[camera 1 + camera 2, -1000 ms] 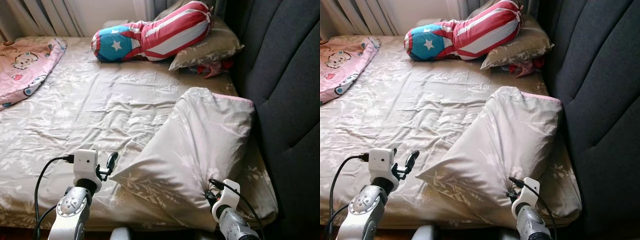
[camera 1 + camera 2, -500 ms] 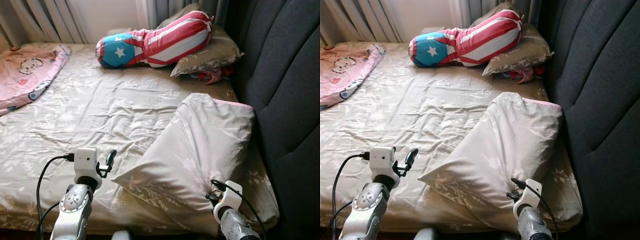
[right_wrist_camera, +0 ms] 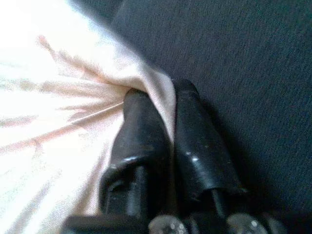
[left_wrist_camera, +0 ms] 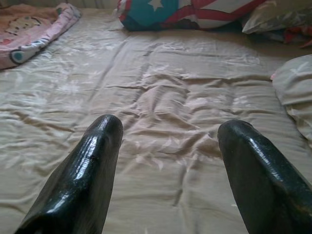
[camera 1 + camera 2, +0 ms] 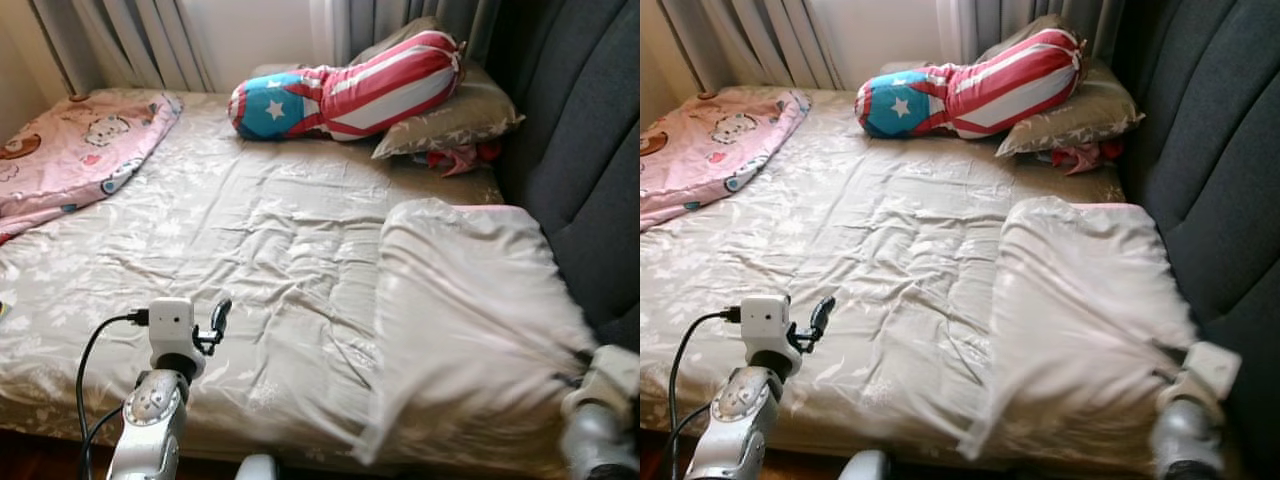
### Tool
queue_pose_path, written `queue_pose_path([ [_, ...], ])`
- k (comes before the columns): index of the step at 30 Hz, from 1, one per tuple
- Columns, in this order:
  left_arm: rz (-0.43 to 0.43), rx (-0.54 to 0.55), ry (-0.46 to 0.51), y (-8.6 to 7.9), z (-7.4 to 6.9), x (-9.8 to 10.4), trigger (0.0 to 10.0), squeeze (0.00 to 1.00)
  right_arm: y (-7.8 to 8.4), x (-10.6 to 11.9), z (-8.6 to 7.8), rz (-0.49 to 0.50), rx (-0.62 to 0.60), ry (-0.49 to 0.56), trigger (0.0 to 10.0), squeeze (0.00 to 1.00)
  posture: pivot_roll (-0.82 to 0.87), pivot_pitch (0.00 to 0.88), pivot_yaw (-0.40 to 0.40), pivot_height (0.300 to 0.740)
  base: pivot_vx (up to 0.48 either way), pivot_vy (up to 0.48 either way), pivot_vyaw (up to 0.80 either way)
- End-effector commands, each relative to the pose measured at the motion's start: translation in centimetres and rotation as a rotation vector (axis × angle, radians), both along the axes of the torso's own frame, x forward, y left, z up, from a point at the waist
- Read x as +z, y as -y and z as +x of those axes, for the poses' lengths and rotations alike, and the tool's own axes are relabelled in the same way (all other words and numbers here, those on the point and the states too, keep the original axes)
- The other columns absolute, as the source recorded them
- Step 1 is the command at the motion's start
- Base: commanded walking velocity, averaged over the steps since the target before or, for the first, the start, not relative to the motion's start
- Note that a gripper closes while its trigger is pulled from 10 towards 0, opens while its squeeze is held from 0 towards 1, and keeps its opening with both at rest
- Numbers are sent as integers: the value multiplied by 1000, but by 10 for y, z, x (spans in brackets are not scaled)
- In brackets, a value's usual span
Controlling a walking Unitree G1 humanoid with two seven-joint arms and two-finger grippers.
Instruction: Clean up the room
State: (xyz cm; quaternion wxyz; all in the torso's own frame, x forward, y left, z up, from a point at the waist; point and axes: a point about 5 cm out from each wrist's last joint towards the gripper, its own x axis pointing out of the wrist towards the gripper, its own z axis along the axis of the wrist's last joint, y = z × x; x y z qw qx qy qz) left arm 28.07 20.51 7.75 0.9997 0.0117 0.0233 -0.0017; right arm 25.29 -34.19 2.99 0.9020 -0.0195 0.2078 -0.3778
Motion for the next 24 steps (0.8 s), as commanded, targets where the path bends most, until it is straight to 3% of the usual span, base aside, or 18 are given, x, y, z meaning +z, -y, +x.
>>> queue_pose_path([
  [1, 9, 3, -1, -1, 0, -1, 10000, 0, 16, 25, 7, -93, -42, 78, 4510, 0, 17, 0, -14, 655, 0, 0, 0],
  [2, 8, 1, -2, 0, 1, -2, 10000, 0, 10, 23, 10, -82, -14, 84, 10000, 0, 15, 0, -13, 655, 0, 0, 0],
  [11, 6, 0, -2, 1, 0, -4, 10000, 0, -21, 0, 11, -1, 43, 56, 10000, 0, 34, 0, -13, 655, 0, 0, 0],
  [12, 5, 0, -2, 1, 0, -4, 10000, 0, -22, 0, 11, -2, 43, 59, 10000, 659, 34, 0, -13, 655, 0, 0, 0],
  [13, 4, 1, -2, 1, 0, -4, 10000, 0, -23, 0, 12, -2, 48, 66, 10000, 1000, 34, 0, -13, 655, 0, 0, 0],
  [18, 1, 2, -5, 1, 0, -5, 10000, 0, -36, 6, 22, -19, 157, 144, 10000, 1000, 30, 0, -14, 655, 0, 0, 0],
  [19, -1, 4, -7, 1, 0, -5, 10000, 0, -43, 8, 26, -24, 218, 162, 10000, 0, 30, 0, -14, 655, 0, 0, 0],
  [21, -10, 9, -9, 1, 1, -6, 10000, 0, -60, 10, 34, -8, 358, 203, 10000, 0, 26, 0, -15, 655, 0, 0, 0],
  [24, -30, 24, -21, 1, 1, -9, 10000, 0, -78, 4, 36, 58, 429, 231, 10000, 0, 25, 0, -16, 655, 0, 0, 0],
])
